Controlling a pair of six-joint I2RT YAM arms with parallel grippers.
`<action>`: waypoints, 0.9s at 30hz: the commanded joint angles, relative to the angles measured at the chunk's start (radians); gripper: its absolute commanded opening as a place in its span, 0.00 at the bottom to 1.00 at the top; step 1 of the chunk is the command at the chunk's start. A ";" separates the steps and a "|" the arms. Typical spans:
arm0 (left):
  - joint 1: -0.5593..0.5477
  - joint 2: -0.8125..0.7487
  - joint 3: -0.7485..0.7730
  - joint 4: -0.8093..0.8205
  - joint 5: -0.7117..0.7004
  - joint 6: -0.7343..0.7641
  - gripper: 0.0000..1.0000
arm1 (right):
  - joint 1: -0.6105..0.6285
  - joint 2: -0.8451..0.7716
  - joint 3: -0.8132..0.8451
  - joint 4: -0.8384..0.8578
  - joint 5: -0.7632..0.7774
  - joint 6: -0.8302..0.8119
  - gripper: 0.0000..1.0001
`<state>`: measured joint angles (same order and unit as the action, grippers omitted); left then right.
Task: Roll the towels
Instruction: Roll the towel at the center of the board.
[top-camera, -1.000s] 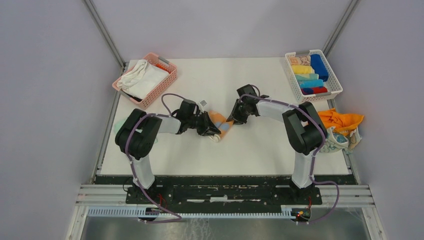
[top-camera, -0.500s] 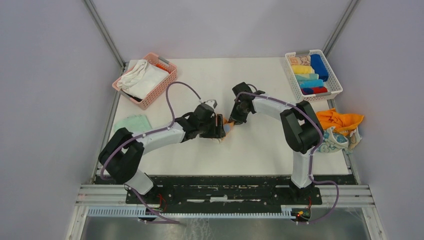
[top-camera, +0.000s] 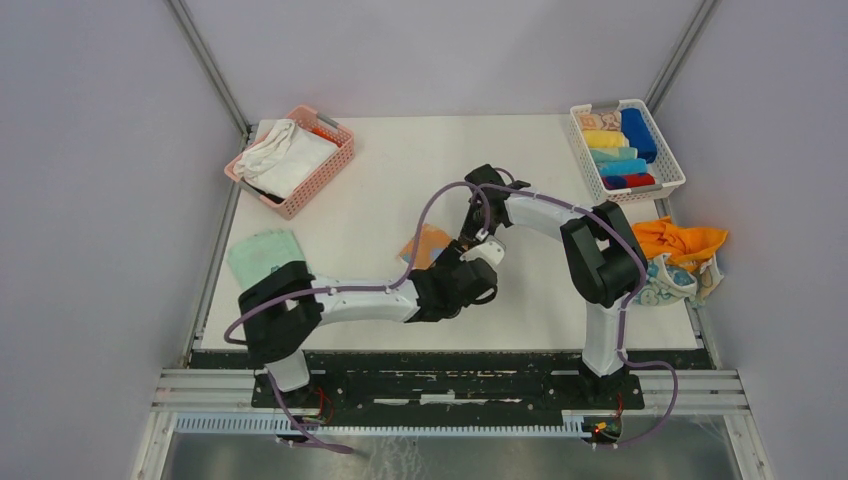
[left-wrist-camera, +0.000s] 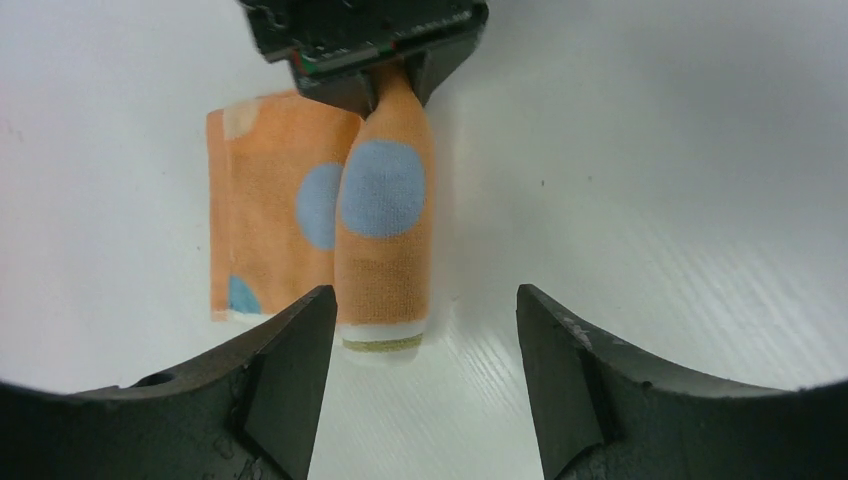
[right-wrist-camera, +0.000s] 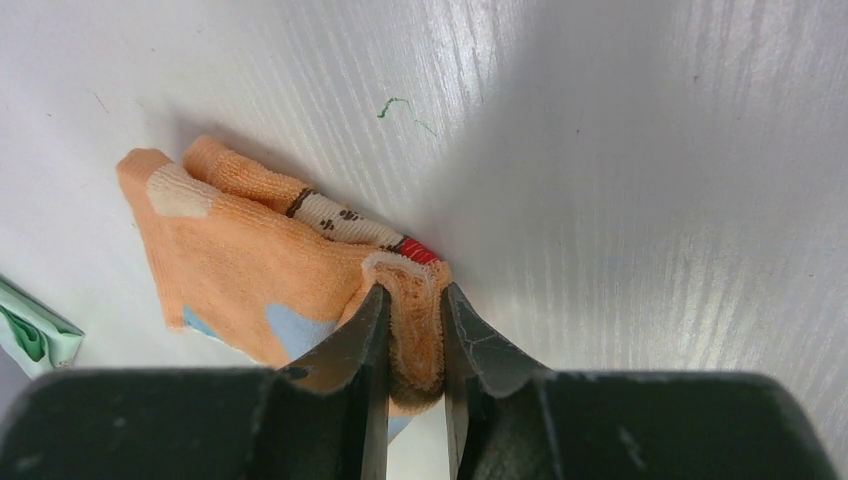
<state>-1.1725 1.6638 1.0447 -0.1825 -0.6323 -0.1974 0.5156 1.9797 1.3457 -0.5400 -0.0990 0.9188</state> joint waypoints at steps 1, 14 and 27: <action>-0.039 0.108 0.054 0.074 -0.180 0.186 0.73 | 0.003 0.027 0.013 -0.057 0.030 -0.023 0.08; -0.044 0.325 0.084 0.157 -0.264 0.305 0.67 | 0.001 0.031 0.018 -0.055 0.011 -0.034 0.07; 0.018 0.367 0.078 0.022 -0.220 0.161 0.53 | 0.002 0.024 0.029 -0.038 -0.021 -0.054 0.05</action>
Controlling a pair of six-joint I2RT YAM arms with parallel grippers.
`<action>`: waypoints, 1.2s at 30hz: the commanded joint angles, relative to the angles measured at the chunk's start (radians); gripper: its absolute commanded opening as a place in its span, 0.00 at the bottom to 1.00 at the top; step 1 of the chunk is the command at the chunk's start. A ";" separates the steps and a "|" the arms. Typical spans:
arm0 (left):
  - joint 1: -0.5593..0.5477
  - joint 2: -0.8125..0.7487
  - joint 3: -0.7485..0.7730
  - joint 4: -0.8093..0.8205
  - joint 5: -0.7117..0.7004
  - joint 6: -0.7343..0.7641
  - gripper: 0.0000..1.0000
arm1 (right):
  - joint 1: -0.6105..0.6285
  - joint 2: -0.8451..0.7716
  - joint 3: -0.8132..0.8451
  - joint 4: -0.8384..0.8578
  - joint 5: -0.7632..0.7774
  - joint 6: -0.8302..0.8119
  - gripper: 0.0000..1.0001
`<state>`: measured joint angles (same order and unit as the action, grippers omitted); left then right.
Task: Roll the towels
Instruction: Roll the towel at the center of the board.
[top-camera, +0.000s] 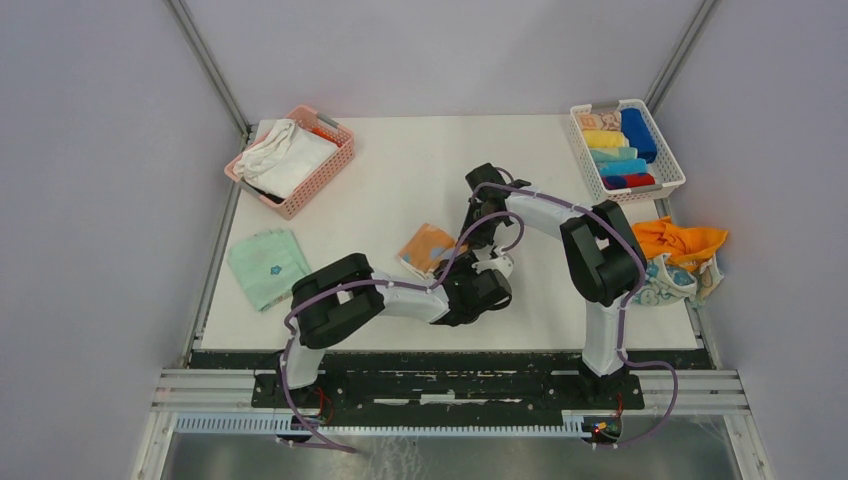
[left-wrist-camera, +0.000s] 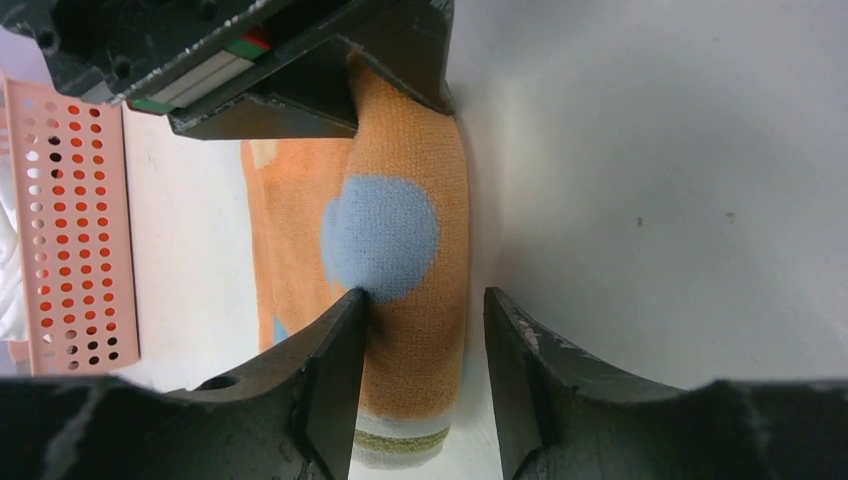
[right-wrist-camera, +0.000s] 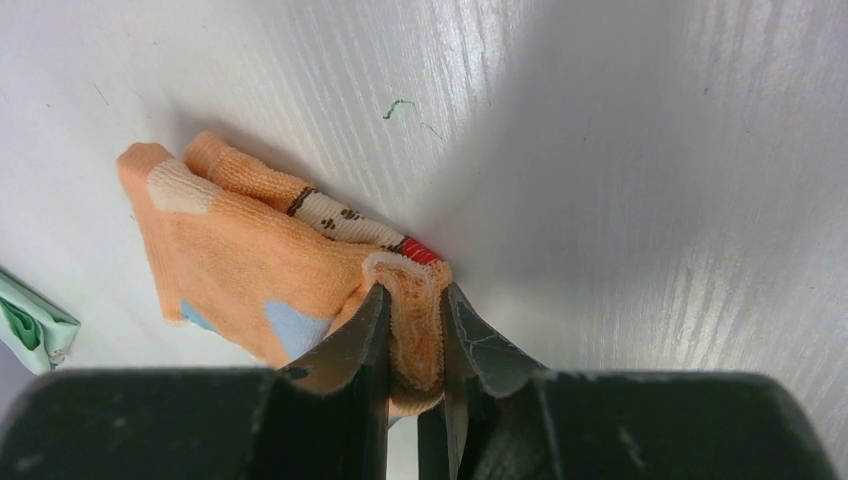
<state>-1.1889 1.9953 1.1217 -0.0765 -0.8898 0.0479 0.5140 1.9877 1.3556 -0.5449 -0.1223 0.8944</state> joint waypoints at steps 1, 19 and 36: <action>0.042 0.025 -0.005 -0.088 0.055 -0.099 0.51 | 0.003 0.011 0.019 -0.029 -0.001 -0.033 0.05; 0.457 -0.266 -0.205 0.099 1.104 -0.481 0.23 | -0.052 -0.233 -0.157 0.212 -0.058 0.057 0.66; 0.681 -0.110 -0.284 0.292 1.480 -0.777 0.23 | -0.033 -0.106 -0.152 0.357 -0.138 0.118 0.80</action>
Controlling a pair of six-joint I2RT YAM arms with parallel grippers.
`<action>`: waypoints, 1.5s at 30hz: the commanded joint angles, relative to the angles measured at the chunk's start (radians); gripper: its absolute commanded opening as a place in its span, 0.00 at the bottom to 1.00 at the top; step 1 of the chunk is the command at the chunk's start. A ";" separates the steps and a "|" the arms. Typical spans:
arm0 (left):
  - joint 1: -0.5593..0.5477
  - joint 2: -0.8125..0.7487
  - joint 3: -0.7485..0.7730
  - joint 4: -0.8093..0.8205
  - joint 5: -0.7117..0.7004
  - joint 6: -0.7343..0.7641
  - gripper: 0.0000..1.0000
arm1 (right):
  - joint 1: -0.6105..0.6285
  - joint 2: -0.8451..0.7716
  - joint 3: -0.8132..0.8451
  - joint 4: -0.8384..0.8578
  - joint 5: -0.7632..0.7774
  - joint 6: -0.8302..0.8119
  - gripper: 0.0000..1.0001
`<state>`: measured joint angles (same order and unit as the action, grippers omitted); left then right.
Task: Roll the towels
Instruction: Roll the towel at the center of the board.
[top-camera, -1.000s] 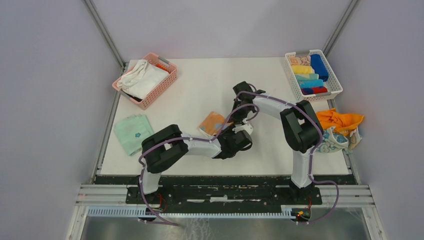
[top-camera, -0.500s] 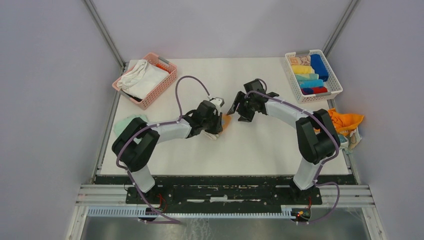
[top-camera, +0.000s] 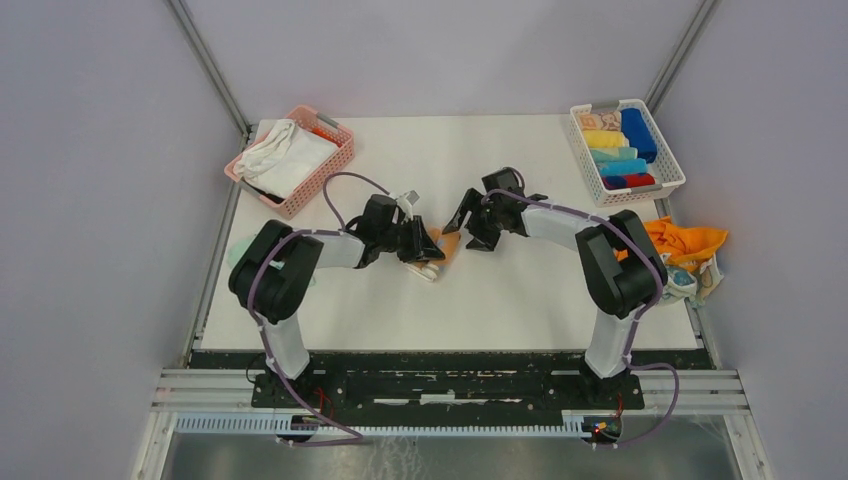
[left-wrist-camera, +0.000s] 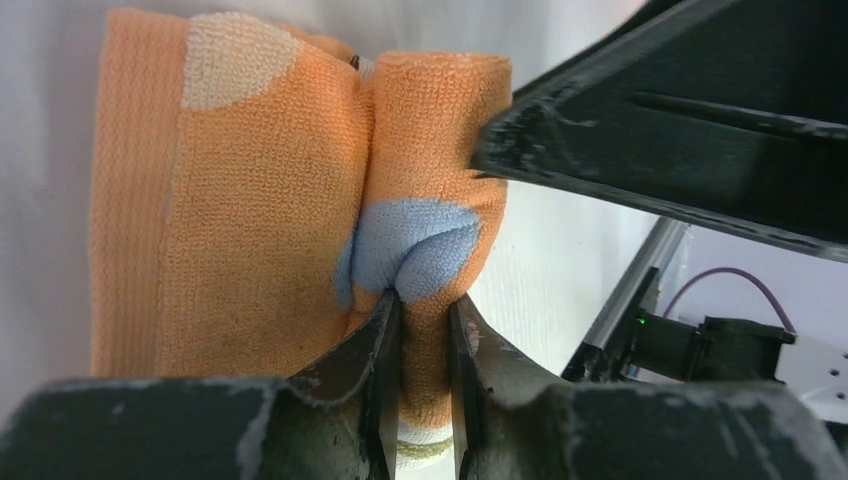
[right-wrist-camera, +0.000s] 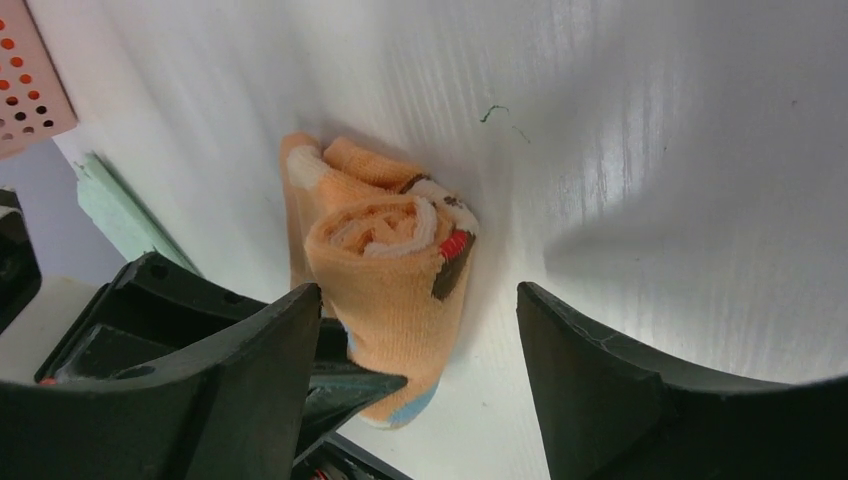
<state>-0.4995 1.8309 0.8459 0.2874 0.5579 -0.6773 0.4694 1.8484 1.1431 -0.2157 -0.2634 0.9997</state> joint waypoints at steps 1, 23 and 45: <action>-0.008 0.060 -0.007 -0.076 0.030 -0.054 0.23 | 0.015 0.043 0.070 0.014 0.013 0.014 0.80; -0.117 -0.171 -0.038 -0.258 -0.272 0.031 0.61 | 0.073 0.152 0.225 -0.356 0.235 -0.053 0.24; -0.703 0.002 0.278 -0.402 -1.425 0.550 0.74 | 0.084 0.170 0.243 -0.386 0.216 -0.073 0.16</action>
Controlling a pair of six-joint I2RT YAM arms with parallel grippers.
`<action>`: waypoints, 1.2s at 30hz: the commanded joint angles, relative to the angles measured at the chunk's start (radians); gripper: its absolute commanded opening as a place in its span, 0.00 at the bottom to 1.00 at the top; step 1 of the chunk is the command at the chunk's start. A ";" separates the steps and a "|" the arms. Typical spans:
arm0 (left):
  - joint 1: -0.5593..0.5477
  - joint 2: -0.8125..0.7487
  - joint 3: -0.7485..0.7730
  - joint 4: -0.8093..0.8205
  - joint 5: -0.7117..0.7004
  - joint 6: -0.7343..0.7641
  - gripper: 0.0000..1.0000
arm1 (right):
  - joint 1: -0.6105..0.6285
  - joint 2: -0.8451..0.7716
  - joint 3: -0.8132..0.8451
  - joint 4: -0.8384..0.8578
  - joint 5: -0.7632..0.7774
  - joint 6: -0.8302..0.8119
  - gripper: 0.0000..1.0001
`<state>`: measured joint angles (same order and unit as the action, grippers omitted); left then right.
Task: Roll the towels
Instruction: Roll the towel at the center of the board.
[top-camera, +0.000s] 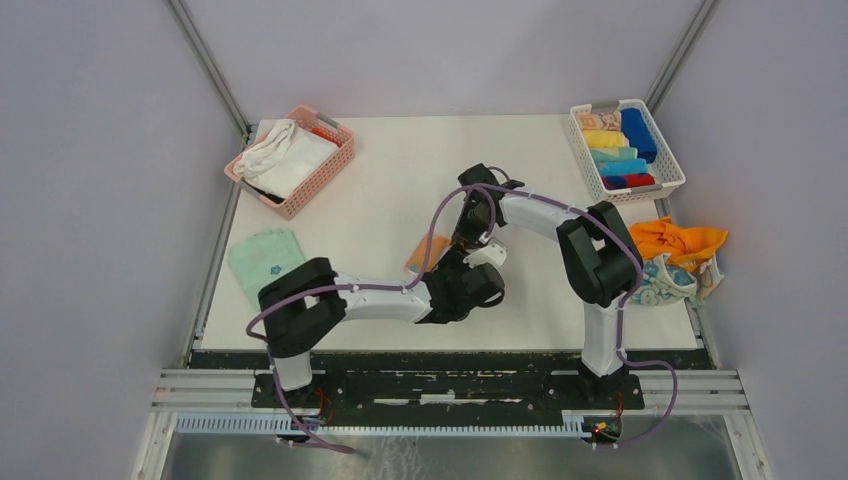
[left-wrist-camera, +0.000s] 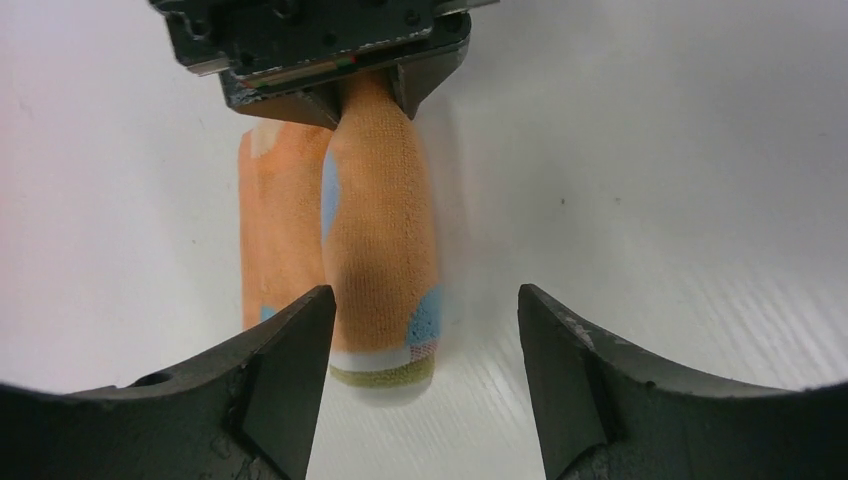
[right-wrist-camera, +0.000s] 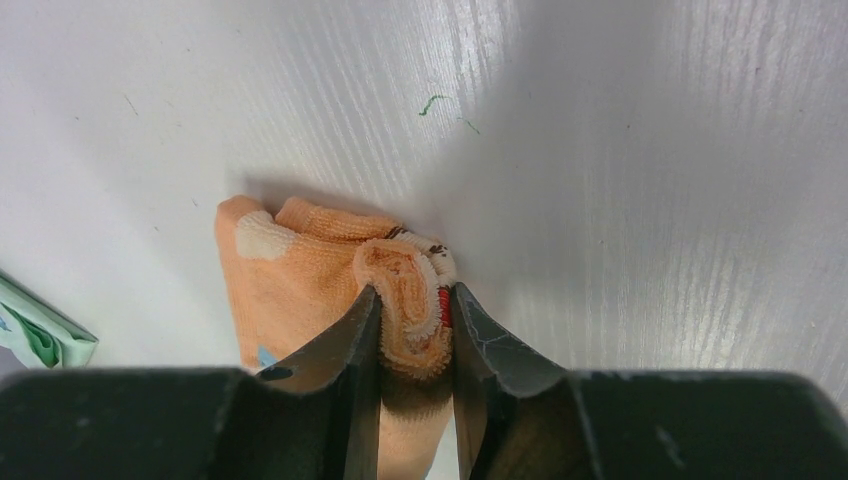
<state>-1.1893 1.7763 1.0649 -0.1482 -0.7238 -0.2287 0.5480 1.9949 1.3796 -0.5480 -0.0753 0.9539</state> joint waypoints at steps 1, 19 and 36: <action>-0.014 0.076 0.065 0.027 -0.153 0.097 0.73 | 0.006 0.023 0.006 -0.052 0.026 -0.027 0.16; 0.152 -0.038 -0.132 0.034 0.238 -0.212 0.44 | 0.006 -0.078 -0.027 0.053 -0.046 -0.038 0.24; 0.624 -0.122 -0.529 0.594 1.148 -0.615 0.32 | 0.007 -0.146 -0.088 0.254 -0.173 -0.012 0.77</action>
<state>-0.6060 1.5776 0.5827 0.3752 0.2096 -0.6956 0.5545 1.8393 1.2976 -0.3580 -0.2104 0.9283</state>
